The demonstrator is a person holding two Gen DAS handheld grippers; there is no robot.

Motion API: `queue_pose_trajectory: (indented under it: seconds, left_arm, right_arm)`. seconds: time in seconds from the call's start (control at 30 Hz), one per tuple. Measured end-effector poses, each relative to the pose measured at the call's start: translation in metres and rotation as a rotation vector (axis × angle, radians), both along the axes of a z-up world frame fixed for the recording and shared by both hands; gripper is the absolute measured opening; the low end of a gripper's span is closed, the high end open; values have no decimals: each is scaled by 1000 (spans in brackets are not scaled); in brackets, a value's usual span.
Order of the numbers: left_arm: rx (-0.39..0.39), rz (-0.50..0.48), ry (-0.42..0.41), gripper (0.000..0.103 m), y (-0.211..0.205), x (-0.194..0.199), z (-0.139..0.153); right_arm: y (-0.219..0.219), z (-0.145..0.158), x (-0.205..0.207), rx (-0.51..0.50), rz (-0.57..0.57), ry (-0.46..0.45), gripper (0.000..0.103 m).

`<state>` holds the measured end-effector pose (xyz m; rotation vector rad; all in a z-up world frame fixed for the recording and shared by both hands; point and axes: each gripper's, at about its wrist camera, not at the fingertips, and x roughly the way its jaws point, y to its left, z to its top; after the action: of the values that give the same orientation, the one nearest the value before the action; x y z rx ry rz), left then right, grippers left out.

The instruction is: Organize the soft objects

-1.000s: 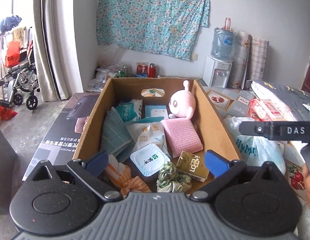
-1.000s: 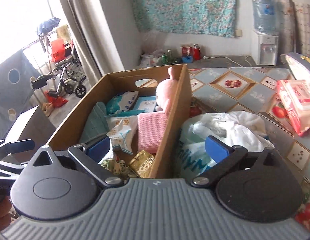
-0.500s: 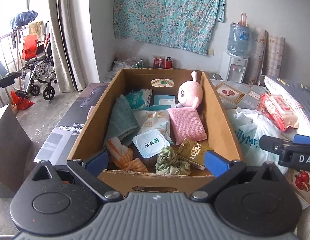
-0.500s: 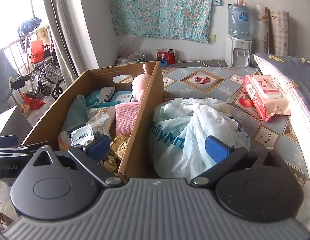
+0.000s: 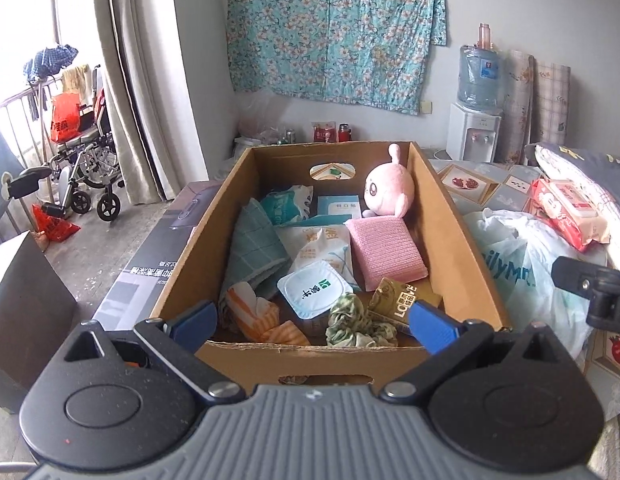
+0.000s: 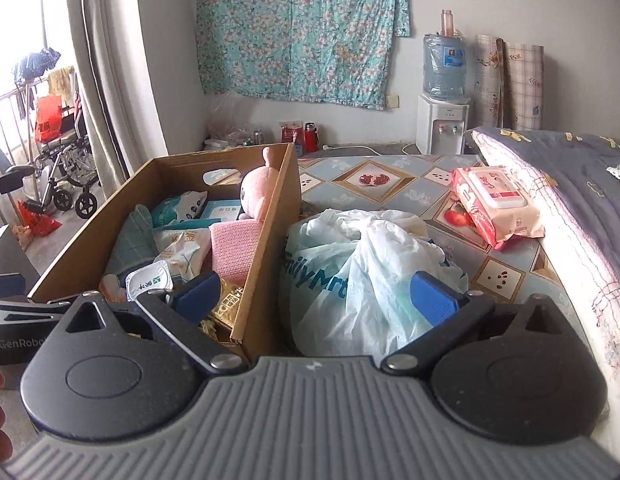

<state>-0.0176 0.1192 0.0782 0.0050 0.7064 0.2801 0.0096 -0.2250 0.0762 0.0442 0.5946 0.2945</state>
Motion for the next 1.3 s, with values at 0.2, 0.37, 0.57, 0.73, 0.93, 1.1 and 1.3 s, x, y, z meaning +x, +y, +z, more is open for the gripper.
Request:
queue_pose_trajectory:
  seconds: [0.2,0.37,0.57,0.73,0.93,1.1,1.3]
  left_arm:
    - [-15,19,6,103,4,-1,4]
    - [-5,23,22,102,0,0,3]
    - [-54,38,65,103,10,5,-5]
    - [-51,40,86,103,10,5,-10]
    - [-63,43,102,103,12,3,-16]
    - [-67,44,113,103,13,2,-19]
    - [-75,48,116,103,16,3,-22]
  right_arm:
    - [0,-4,5,83,47,62,102]
    - [17,-10,9,62,116,109,102]
    - [26,-16,12,41,125,141,102]
    - [28,-22,13,11,117,161,102]
    - [31,-24,12,-23,124,167,102]
    - [34,-26,12,-52,129,169,102]
    - [38,-30,13,-78,137,178,102]
